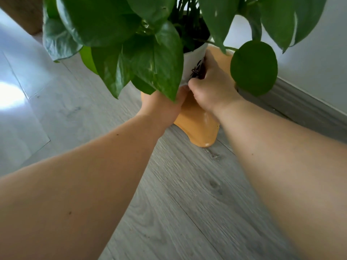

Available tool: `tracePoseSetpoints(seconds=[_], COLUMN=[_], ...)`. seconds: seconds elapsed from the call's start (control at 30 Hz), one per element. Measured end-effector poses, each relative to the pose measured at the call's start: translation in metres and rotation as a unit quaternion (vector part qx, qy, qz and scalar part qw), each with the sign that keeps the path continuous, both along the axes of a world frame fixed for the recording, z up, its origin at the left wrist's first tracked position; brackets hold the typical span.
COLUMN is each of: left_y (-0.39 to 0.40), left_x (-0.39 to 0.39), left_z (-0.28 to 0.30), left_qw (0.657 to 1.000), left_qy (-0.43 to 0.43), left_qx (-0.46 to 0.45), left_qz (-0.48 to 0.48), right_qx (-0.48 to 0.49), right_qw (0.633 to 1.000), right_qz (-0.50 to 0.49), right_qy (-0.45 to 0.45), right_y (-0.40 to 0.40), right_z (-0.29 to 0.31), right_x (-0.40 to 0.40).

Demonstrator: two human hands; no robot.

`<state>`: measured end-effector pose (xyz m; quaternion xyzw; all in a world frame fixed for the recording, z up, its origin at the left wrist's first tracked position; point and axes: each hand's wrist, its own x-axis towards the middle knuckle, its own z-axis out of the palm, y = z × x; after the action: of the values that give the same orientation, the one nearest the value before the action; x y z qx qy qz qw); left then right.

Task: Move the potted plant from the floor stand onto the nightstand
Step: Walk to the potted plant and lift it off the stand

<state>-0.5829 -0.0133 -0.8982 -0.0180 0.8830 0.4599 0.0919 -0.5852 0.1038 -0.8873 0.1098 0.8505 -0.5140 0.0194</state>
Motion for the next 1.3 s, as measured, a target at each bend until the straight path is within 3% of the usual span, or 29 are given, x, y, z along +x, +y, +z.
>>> tracePoseSetpoints(seconds=[0.27, 0.5, 0.6, 0.7, 0.83, 0.9, 1.03, 1.23, 1.3], left_y=[-0.007, -0.014, -0.018, -0.021, -0.025, -0.030, -0.037, -0.048, -0.050], left_x=[0.004, 0.024, 0.034, 0.043, 0.053, 0.057, 0.057, 0.040, 0.035], left_z=[0.000, 0.008, 0.019, 0.029, 0.049, 0.058, 0.079, 0.121, 0.135], left_qw=[0.994, 0.989, 0.987, 0.981, 0.978, 0.970, 0.956, 0.919, 0.903], left_qy=[-0.025, -0.033, -0.024, -0.034, -0.043, -0.044, -0.016, -0.019, -0.038], left_qx=[0.089, 0.145, 0.159, 0.187, 0.196, 0.232, 0.293, 0.394, 0.427], left_qz=[0.050, 0.011, 0.014, 0.038, 0.059, 0.064, 0.028, 0.000, -0.013], right_qx=[-0.202, -0.178, -0.281, -0.325, -0.517, -0.556, -0.528, -0.568, -0.611], right_qw=[0.978, 0.983, 0.960, 0.944, 0.840, 0.812, 0.833, 0.816, 0.787], right_qz=[-0.060, -0.039, -0.022, -0.060, -0.158, -0.164, -0.161, -0.092, -0.077], right_qy=[-0.013, 0.015, -0.002, -0.014, -0.054, -0.069, -0.038, 0.044, 0.028], right_y=[-0.012, -0.007, -0.011, -0.009, -0.002, -0.004, -0.018, -0.035, -0.036], right_z=[0.002, 0.010, 0.017, 0.012, 0.017, 0.024, 0.034, 0.080, 0.094], right_x=[0.011, 0.034, 0.046, 0.043, 0.031, 0.032, 0.031, 0.031, 0.031])
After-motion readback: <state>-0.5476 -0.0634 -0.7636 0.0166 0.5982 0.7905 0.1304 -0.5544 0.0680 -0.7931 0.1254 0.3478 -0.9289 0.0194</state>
